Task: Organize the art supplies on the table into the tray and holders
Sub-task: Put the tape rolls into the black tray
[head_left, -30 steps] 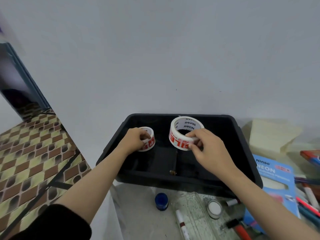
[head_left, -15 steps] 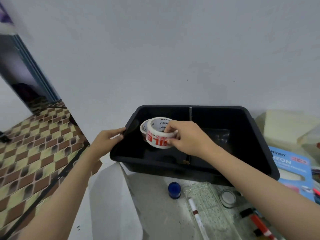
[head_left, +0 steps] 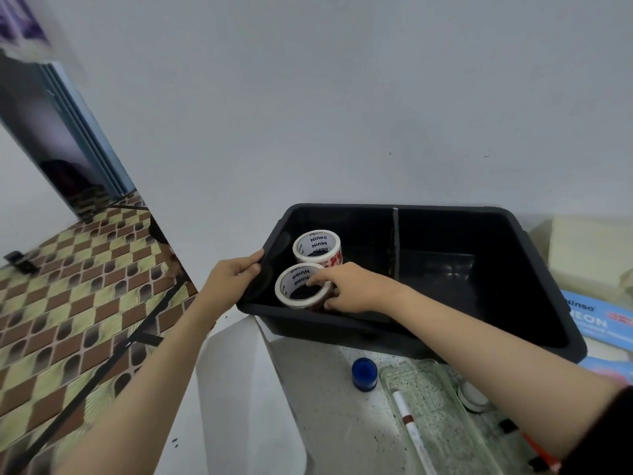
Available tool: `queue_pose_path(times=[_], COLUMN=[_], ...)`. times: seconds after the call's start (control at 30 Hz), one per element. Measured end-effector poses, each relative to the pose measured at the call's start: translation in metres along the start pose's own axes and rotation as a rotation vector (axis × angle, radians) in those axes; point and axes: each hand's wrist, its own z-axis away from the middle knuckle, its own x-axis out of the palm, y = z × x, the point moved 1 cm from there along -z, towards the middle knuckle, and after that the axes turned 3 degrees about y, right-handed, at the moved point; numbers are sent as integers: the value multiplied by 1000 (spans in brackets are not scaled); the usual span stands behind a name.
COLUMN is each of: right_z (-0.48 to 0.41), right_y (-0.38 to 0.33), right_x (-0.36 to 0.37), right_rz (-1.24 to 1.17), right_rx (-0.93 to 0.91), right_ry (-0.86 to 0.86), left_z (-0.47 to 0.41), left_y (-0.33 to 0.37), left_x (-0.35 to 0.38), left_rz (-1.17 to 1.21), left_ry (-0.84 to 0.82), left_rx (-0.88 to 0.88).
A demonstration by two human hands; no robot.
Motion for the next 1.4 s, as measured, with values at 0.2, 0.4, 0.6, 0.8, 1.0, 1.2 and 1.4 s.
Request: queue_pose_path(times=[0.2, 0.4, 0.6, 0.8, 1.0, 1.2, 1.4], right_z=[-11, -9, 3, 85, 206, 332, 449], right_y=[5, 5, 3, 3, 58, 118, 165], right_x=[3, 6, -5, -28, -47, -68, -90], right_rz=[-195, -250, -159, -175, 5, 78, 115], right_rx=[219, 264, 148, 75, 251, 509, 728], right_ry=[-31, -134, 27, 399, 697, 1057, 1148], left_z=[1, 2, -8, -8, 13, 67, 131], left_y=[-2, 0, 11, 42, 92, 174, 249], left_x=[1, 3, -1, 14, 71, 173, 295], left_rz=[52, 78, -186, -659, -490, -295, -134], left_ry=[11, 25, 56, 64, 144, -59, -338], left_rx=[-19, -37, -24, 53, 395, 777, 924])
